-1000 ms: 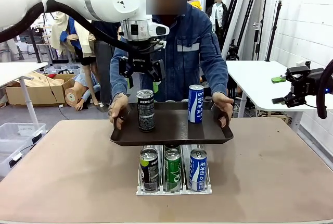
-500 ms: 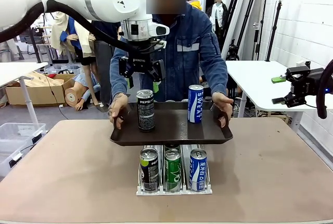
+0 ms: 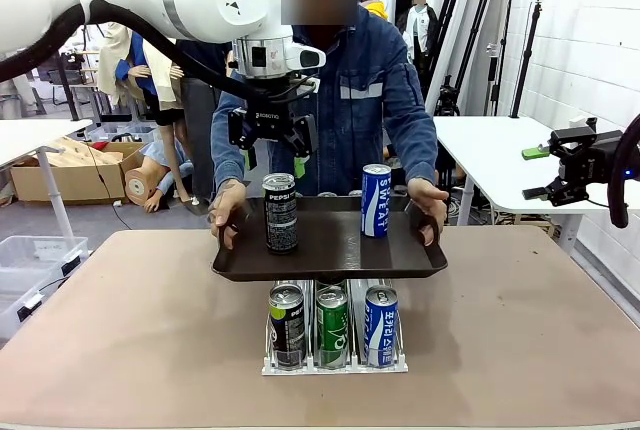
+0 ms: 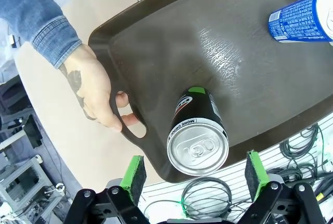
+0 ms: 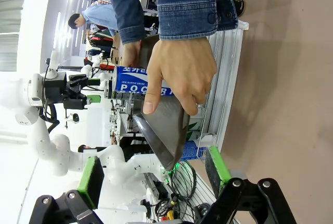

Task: Retrieve and hand over the desired beverage to the person.
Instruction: Place the picked can on the Handle tray extended by the person.

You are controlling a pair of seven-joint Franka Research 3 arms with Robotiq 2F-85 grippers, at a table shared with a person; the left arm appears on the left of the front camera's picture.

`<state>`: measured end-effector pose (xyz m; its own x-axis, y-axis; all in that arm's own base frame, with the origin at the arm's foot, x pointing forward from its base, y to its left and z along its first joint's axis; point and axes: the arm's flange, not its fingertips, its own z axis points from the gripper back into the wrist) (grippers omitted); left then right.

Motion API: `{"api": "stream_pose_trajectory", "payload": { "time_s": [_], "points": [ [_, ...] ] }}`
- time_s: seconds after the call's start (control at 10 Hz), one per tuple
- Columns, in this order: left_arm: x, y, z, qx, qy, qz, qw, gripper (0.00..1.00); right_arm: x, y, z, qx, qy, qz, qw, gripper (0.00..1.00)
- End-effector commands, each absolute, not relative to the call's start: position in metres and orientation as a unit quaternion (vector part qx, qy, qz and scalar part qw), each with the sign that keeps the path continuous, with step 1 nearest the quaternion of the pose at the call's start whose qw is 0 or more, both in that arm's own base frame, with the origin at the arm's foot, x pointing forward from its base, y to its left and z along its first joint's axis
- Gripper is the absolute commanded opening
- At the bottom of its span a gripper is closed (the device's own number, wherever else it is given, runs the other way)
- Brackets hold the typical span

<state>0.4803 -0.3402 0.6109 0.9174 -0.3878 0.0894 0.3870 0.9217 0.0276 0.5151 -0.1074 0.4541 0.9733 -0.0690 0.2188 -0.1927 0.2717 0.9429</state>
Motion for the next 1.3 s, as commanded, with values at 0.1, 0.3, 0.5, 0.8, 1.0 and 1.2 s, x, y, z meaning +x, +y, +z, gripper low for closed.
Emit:
{"api": "stream_pose_trajectory", "payload": {
  "time_s": [0.1,0.3,0.5,0.8,1.0,1.2],
  "points": [
    [0.481,-0.340,0.613,0.001,-0.050,-0.197,0.979,1.00,0.514,-0.106,0.454,0.601,-0.109,0.036,0.791,1.00],
    [0.482,-0.327,0.625,-0.015,-0.050,-0.180,0.982,1.00,0.514,-0.106,0.454,0.601,-0.109,0.036,0.791,1.00],
    [0.482,-0.300,0.649,-0.068,-0.056,-0.171,0.981,1.00,0.514,-0.106,0.454,0.601,-0.109,0.036,0.791,1.00],
    [0.478,-0.249,0.675,-0.140,-0.073,-0.146,0.977,1.00,0.514,-0.106,0.454,0.601,-0.109,0.036,0.791,1.00],
    [0.477,-0.210,0.689,-0.181,-0.087,-0.119,0.972,1.00,0.514,-0.106,0.454,0.601,-0.109,0.036,0.791,1.00],
    [0.470,-0.165,0.701,-0.244,-0.095,-0.095,0.960,1.00,0.514,-0.106,0.454,0.601,-0.109,0.036,0.791,1.00]
  ]
}}
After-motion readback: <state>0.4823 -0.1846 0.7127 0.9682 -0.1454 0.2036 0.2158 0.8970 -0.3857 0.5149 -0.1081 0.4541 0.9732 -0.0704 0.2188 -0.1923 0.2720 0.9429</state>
